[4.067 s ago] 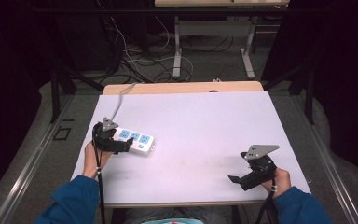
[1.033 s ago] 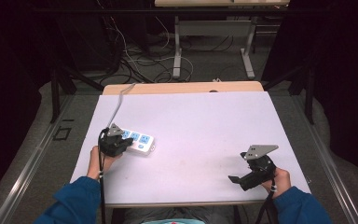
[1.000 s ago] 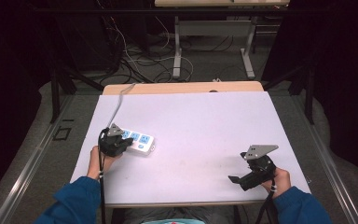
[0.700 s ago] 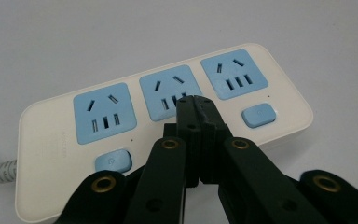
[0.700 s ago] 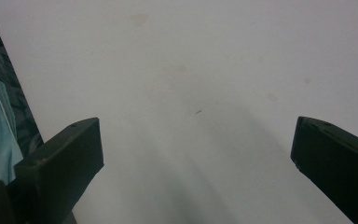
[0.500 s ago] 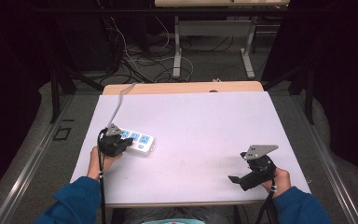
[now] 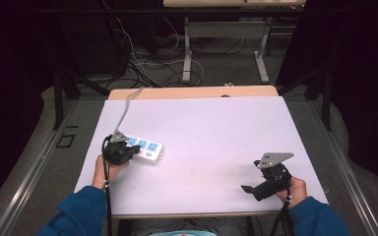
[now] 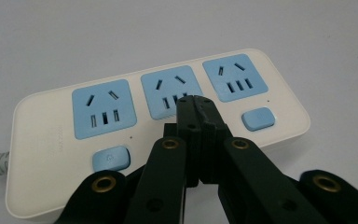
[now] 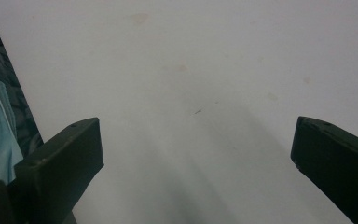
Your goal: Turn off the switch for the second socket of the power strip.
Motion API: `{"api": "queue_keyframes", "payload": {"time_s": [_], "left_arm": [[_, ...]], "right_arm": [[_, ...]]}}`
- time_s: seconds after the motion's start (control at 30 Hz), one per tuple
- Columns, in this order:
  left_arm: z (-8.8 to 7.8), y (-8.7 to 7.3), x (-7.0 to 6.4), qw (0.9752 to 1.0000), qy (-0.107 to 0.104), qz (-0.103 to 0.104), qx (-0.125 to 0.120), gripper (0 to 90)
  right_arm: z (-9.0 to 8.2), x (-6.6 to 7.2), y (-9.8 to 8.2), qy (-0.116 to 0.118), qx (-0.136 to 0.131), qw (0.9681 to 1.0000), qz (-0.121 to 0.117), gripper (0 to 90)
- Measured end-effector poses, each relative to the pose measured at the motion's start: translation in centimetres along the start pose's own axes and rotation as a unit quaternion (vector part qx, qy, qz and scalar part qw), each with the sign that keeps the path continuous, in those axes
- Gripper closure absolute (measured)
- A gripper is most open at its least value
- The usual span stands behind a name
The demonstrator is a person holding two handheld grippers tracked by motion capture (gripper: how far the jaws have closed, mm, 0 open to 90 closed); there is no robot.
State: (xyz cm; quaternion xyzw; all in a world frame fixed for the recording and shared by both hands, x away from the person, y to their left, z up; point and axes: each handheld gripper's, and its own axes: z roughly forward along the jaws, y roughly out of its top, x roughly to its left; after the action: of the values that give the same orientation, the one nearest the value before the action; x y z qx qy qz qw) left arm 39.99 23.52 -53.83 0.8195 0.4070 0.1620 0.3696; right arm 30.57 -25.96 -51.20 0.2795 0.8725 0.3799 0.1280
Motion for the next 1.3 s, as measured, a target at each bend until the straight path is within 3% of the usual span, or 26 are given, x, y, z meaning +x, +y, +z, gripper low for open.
{"api": "queue_keyframes", "payload": {"time_s": [1.3], "left_arm": [[0.10, -0.07, -0.24, 1.0000, 0.007, -0.001, 0.003, 90.0]], "right_arm": [[0.04, -0.02, -0.01, 0.002, 0.003, 1.0000, -0.002, 1.7]]}}
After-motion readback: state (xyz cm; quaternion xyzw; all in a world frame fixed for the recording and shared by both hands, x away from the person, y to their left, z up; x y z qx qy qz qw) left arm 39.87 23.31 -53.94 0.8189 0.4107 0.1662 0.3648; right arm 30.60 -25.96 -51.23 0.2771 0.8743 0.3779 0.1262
